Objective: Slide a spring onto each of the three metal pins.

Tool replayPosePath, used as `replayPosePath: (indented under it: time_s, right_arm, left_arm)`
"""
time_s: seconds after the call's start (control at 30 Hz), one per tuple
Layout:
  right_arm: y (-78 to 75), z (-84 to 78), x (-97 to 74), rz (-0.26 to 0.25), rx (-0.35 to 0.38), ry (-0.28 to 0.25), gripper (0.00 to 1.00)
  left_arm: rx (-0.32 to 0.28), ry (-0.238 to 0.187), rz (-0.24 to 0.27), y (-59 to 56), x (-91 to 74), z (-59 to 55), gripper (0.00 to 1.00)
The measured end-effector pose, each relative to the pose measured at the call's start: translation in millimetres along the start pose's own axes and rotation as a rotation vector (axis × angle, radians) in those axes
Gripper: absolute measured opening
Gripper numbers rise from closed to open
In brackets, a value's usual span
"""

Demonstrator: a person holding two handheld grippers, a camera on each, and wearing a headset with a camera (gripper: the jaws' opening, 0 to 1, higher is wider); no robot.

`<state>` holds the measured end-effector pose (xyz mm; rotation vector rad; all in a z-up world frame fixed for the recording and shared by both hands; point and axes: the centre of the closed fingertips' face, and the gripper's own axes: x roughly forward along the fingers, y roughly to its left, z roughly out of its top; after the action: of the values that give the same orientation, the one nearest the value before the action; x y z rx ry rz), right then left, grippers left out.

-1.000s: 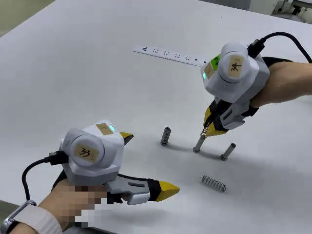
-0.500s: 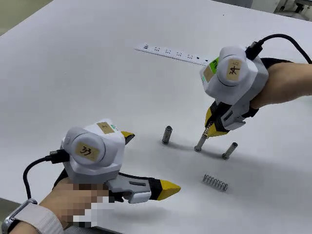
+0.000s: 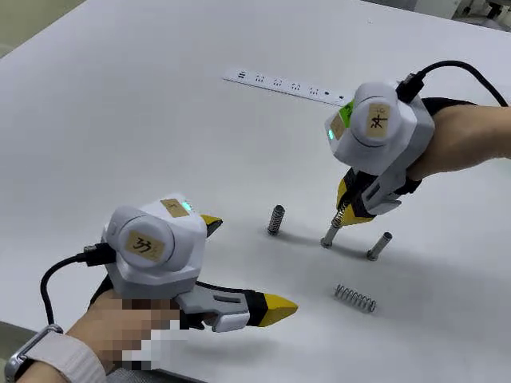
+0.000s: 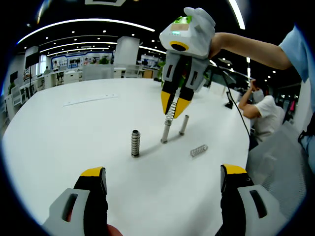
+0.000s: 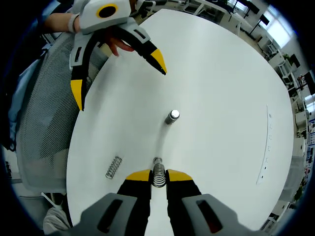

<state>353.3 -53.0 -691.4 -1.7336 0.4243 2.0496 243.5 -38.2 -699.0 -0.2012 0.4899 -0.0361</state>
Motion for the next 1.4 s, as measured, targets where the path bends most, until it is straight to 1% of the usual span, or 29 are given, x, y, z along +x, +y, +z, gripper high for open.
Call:
replayPosePath:
  time_s: [0.23,0.43,0.77,0.9,1.1,1.17,1.4]
  right_arm:
    - [0.3,-0.6,12.0,0.005,-0.013,0.022,0.12]
    - [1.5,-3.2,21.4,0.011,-0.008,0.034,0.12]
    - [0.8,-4.1,33.1,0.017,0.000,0.040,0.12]
    - [0.6,-3.3,35.9,0.019,0.006,0.037,0.12]
    - [0.0,-3.5,39.6,0.021,0.008,0.034,0.12]
    - [0.6,-5.1,43.5,0.022,0.013,0.033,0.12]
    - [1.6,-5.0,44.4,0.024,0.016,0.028,0.12]
  left_arm:
    - [0.000,0.006,-0.003,-0.5,0.7,-1.1,0.98]
    - [-0.002,0.012,-0.005,0.2,1.0,-2.8,0.98]
    - [-0.004,0.016,-0.005,-0.1,1.2,-3.8,0.98]
    - [-0.006,0.016,-0.004,1.0,0.9,-4.3,0.97]
    - [-0.004,0.018,-0.006,-0.4,1.3,-4.8,0.97]
    - [-0.003,0.018,-0.008,-0.9,1.5,-4.9,0.97]
    - [-0.004,0.018,-0.007,-1.2,1.6,-4.7,0.97]
